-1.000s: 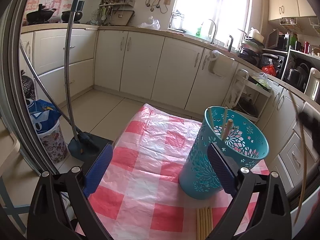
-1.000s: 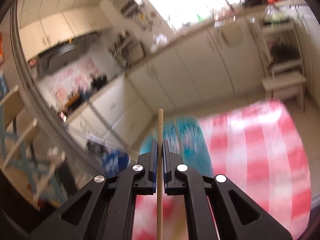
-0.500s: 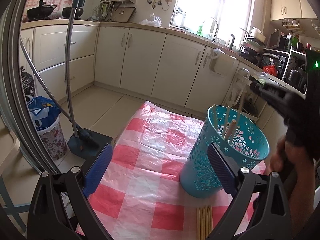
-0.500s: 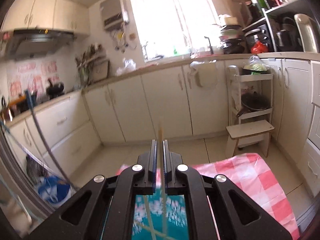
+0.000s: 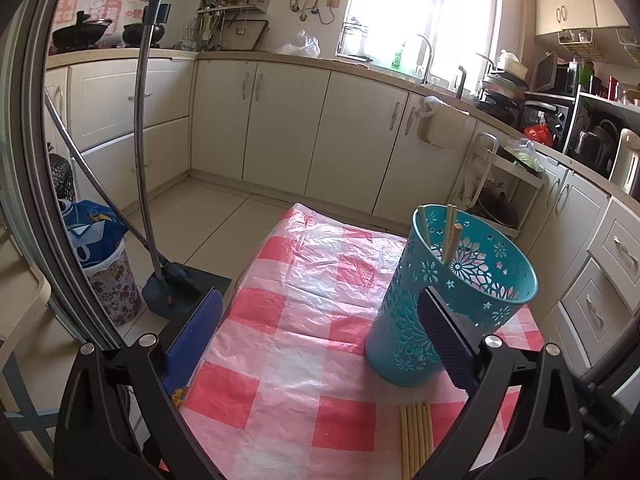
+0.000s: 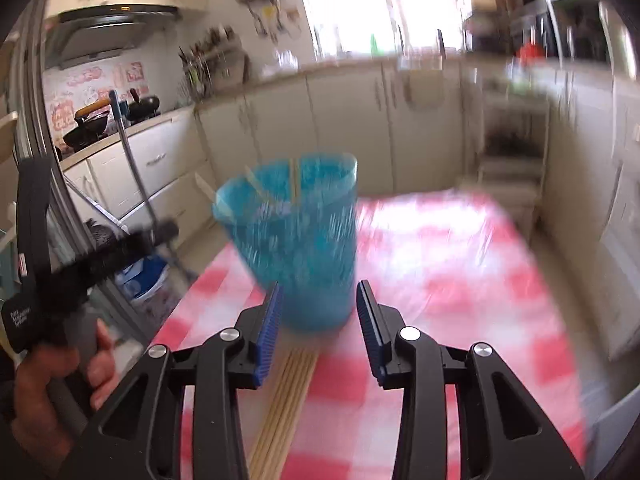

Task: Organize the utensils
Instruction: 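Lift the stick with the right tool and release it into the basket, then move both open tools back toward the remaining wooden sticks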

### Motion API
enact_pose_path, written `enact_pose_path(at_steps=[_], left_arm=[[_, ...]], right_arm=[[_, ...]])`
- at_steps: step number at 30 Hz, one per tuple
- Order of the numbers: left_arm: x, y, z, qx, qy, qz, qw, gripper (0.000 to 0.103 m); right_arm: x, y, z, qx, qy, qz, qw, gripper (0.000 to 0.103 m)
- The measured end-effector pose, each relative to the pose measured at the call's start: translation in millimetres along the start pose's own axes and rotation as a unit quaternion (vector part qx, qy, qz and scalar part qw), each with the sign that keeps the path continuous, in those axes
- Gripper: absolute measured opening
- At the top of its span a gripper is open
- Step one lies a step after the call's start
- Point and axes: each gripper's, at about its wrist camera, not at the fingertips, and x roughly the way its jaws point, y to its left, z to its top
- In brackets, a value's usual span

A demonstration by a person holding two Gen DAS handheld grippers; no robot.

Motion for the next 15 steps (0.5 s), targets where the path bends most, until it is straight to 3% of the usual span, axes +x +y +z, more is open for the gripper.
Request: enact_pose_path(at_steps=[4, 15], left_arm=[[1, -3, -3, 0.012, 0.003, 0.005, 0.9999, 0.094], [5, -14, -5, 0.033, 0.004, 0.006, 0.9994, 0.095]], right_arm=[[28, 3, -9, -0.017, 0.056, -0.003, 0.998, 0.038], [37, -6, -21, -0.015, 0.086, -0.004, 0.996, 0.048]])
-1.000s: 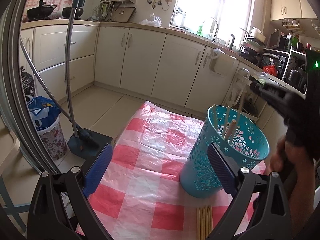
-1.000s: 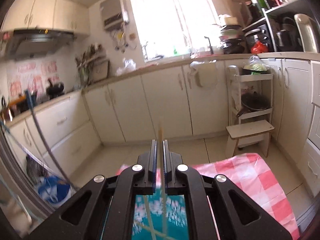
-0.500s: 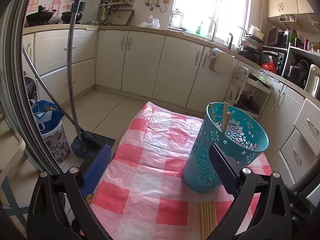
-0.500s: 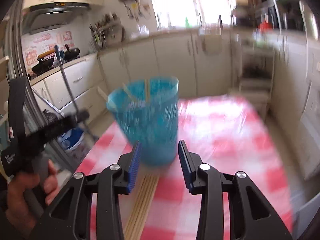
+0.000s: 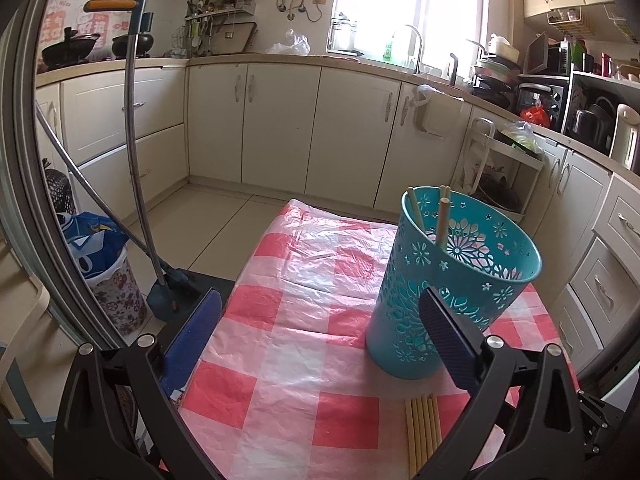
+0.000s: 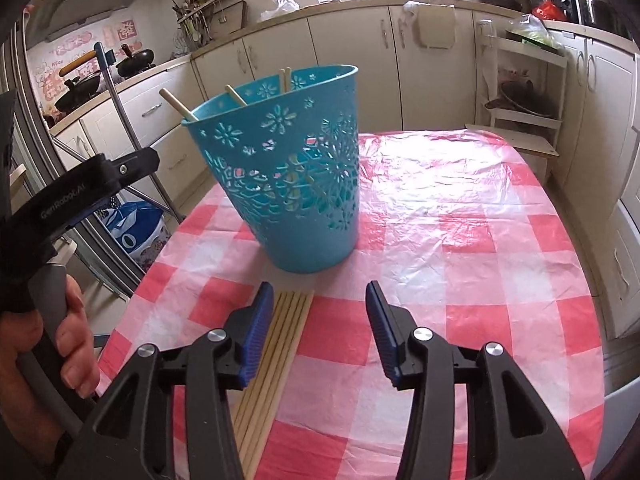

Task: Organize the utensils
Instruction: 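Move both open tools back toward the remaining wooden sticks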

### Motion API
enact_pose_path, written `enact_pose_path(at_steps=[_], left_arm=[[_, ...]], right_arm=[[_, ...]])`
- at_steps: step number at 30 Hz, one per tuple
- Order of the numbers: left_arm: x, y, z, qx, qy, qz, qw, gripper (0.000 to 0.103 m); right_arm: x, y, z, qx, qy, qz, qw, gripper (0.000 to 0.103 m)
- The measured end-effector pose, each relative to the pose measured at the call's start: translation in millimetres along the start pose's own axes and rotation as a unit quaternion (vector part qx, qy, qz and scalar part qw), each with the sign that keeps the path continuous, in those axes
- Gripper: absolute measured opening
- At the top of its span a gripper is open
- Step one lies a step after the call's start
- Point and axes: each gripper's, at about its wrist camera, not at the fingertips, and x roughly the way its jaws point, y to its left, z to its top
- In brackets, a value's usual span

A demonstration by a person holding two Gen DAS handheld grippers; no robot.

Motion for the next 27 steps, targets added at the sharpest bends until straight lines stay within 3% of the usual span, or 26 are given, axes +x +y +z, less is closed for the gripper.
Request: enact_pose_path(at_steps=[14, 27], left_arm=[[5, -4, -4, 0.013, 0.010, 0.001, 0.9999, 0.095], [17, 4, -10, 0.022, 0.042, 0.016, 0.9987, 0.095]], right_arm=[[2, 0, -5, -0.009, 0.011, -0.003, 1.000, 0.049], [31, 17, -22, -0.050, 0.069, -0.021, 0.996, 0.047]])
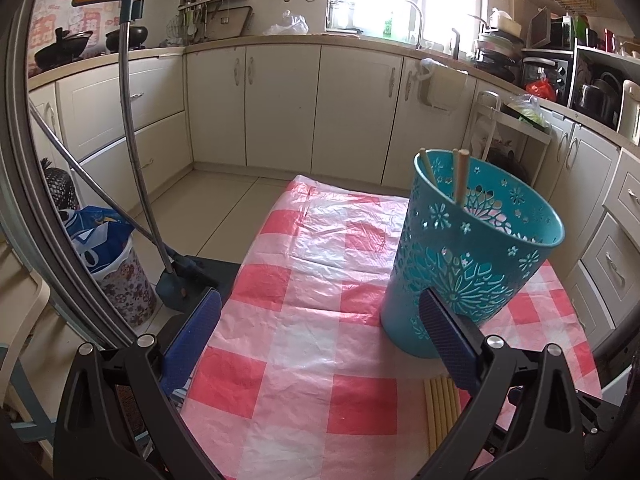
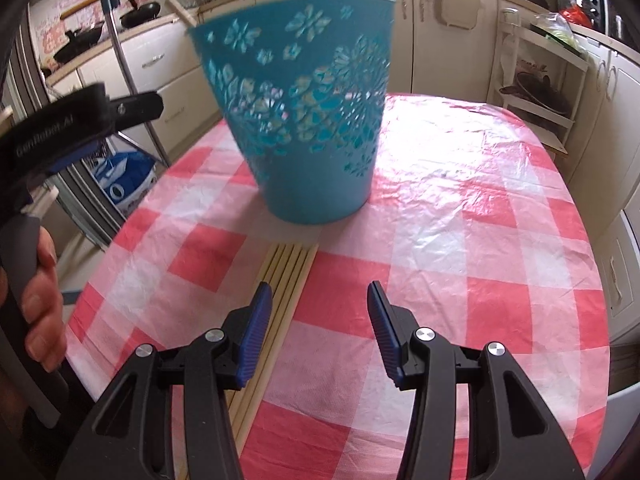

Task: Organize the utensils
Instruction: 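Move both open tools back toward the remaining wooden sticks, then close the left tool on one loose wooden stick beside the basket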

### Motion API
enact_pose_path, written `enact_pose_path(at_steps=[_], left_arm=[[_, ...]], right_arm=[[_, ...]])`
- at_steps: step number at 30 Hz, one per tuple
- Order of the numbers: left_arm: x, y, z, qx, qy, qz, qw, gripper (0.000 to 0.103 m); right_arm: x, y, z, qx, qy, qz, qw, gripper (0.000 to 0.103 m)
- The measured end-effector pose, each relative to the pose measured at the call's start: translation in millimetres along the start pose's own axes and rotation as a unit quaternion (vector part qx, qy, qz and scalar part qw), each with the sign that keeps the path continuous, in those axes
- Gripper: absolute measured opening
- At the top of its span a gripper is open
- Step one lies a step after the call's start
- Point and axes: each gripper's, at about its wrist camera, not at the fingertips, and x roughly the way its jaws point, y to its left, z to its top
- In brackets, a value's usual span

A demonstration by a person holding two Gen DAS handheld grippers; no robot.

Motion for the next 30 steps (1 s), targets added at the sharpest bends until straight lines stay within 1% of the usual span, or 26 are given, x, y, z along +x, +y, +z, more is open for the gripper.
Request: enact_pose_path(at_steps=[2, 4, 6, 9, 12, 19, 23, 26, 27, 28, 30], left_arm=[[3, -2, -1, 0.008, 0.009, 0.000, 0.9999, 0.095], [8, -6, -4, 0.021, 0.025, -0.002, 0.9995, 0.095], [15, -12, -9, 0.040, 0.049, -0.006, 0.9980, 0.095], [24, -23, -19, 0.076, 0.082, -0.016, 0.9936, 0.095], [29, -34, -28, 0.109, 0.099, -0.021, 0.9888, 0.095], [43, -41, -43, 0.123, 0.150, -0.045, 0.9800, 0.095], [46, -45, -48, 0.133, 0.158, -0.051, 0.9771, 0.095], [48, -48, -51, 0.139, 0.164, -0.055, 0.9752, 0.095], [49, -48, -52, 0.140, 0.167, -0.056, 0.9743, 0.095], [50, -49, -53, 0.142, 0.169, -0.057, 0.9735, 0.095], [51, -51, -54, 0.148, 0.174, -0.059, 0.9719, 0.095]], right_arm=[[4, 2, -1, -0.006, 0.007, -0.005, 1.000, 0.043], [9, 1, -3, -0.009, 0.016, -0.011, 1.000, 0.042], [13, 1, -5, -0.008, 0.022, -0.013, 1.000, 0.041], [14, 1, -6, -0.010, 0.021, -0.014, 1.000, 0.041], [14, 0, -6, -0.005, 0.021, -0.008, 1.000, 0.041], [15, 5, -6, -0.018, 0.022, -0.008, 1.000, 0.041], [14, 11, -6, -0.042, 0.021, -0.020, 0.999, 0.041], [14, 9, -5, -0.044, 0.021, -0.028, 0.998, 0.040], [16, 7, -5, -0.046, 0.024, -0.042, 0.998, 0.039], [19, 5, -6, -0.047, 0.031, -0.047, 0.997, 0.038], [20, -3, -5, -0.026, 0.033, -0.029, 0.999, 0.038]])
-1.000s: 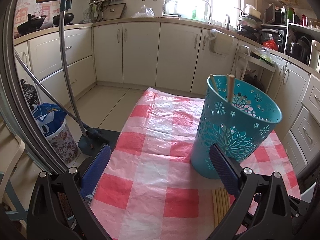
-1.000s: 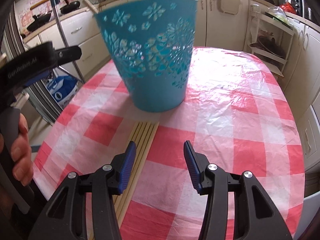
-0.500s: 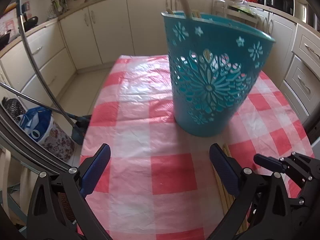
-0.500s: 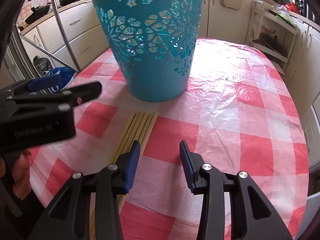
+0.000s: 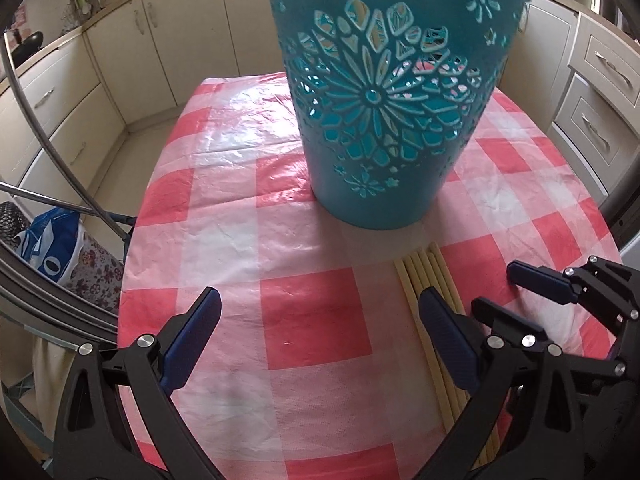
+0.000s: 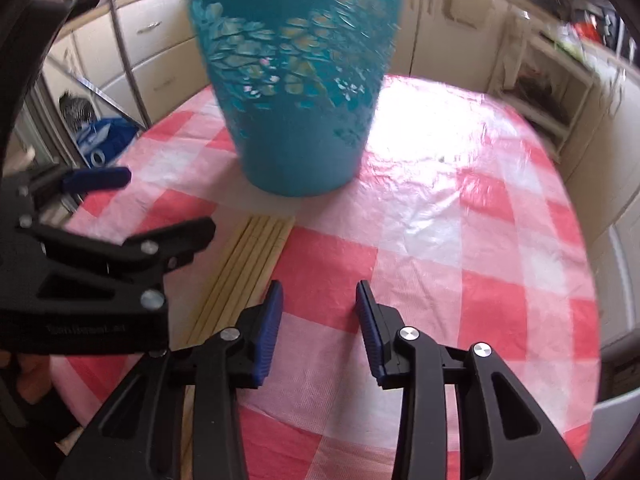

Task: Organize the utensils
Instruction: 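Close the left tool on one loose wooden stick beside the basket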

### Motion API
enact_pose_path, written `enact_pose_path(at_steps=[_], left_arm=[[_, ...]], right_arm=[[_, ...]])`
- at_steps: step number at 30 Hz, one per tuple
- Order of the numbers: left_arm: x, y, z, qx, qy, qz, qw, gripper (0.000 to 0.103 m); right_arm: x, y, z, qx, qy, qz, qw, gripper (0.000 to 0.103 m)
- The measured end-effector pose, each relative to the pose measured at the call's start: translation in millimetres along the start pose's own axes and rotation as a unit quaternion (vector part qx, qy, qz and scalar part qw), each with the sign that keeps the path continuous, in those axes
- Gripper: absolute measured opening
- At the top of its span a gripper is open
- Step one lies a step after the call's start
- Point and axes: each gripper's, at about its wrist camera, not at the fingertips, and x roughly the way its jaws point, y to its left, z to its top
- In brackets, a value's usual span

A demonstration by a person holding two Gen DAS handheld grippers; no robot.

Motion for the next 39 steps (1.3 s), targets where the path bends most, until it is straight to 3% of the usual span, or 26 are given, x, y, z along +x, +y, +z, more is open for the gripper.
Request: enact_pose_path(at_steps=[3, 5, 8, 14, 21, 26, 39], left_arm=[[-1, 0, -1, -0.006, 0.000, -0.005, 1.0000, 0.095], [-2, 6, 0, -0.016, -0.001, -0.004, 0.9999, 0.095], [-6, 16, 2, -0.030, -0.008, 0.002, 0.9995, 0.095], [-6, 26, 3, -0.054, 0.000, -0.014, 0.9984, 0.095], [-4, 24, 3, -0.047, 0.002, -0.011, 0.9988, 0.095], [-1, 19, 1, -0.039, 0.008, -0.014, 0.9991, 0.095], [11, 0, -3, -0.003, 0.031, -0.014, 0.9994, 0.095]], right_arm=[[0, -4, 1, 0.011, 0.002, 0.008, 1.000, 0.038], [-1, -8, 2, 0.036, -0.001, 0.051, 0.998, 0.038], [-3, -11, 3, 0.051, -0.009, 0.069, 0.996, 0.038], [2, -4, 5, 0.042, -0.006, 0.061, 0.997, 0.038], [1, 2, 4, 0.025, -0.010, 0.048, 0.998, 0.038], [2, 8, 3, -0.011, -0.007, 0.007, 1.000, 0.032], [0, -9, 3, -0.006, 0.011, 0.005, 1.000, 0.030]])
